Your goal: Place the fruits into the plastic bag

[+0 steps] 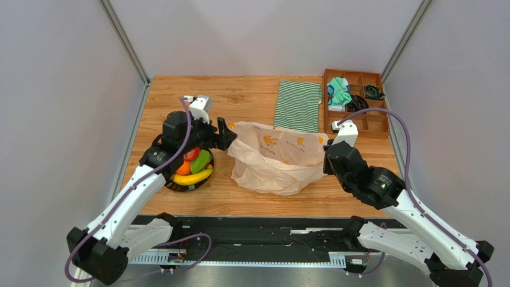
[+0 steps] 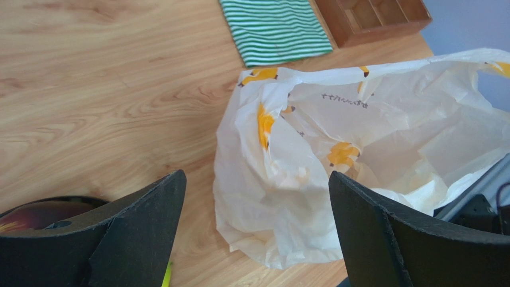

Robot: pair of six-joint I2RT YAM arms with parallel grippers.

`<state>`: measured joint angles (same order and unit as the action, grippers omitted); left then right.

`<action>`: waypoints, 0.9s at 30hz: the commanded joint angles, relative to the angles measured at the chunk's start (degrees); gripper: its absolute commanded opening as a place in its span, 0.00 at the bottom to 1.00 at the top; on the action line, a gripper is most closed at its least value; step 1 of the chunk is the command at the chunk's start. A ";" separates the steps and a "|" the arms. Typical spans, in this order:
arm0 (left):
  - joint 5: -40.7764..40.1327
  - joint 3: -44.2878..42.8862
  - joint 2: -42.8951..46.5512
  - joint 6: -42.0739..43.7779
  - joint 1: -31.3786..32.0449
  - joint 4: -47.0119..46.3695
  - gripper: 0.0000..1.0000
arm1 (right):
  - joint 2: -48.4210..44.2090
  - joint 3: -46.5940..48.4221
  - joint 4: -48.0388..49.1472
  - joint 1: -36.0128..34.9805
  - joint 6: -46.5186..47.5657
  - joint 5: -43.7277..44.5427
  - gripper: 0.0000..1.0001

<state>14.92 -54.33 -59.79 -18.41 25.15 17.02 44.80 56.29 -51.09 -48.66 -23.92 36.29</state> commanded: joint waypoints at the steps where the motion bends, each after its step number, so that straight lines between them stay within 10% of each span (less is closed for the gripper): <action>1: -10.06 4.04 9.76 2.24 0.08 -4.62 0.98 | 0.73 0.66 2.05 0.06 -1.21 2.20 0.00; 7: -25.07 6.25 16.89 -1.00 -1.14 -0.16 0.99 | 0.56 0.75 2.13 0.15 -1.30 1.85 0.00; 11: -20.46 8.44 17.52 -5.05 -11.59 2.66 0.99 | -0.06 0.48 2.66 0.15 -1.30 1.15 0.00; 27: -30.56 8.18 7.06 -6.81 -11.87 10.67 0.99 | -1.20 -0.22 3.72 0.15 -0.86 -1.22 0.00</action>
<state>-12.49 -45.36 -51.75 -24.29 13.37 26.79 44.75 56.16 -49.82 -48.66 -24.18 35.35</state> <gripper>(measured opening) 0.990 0.010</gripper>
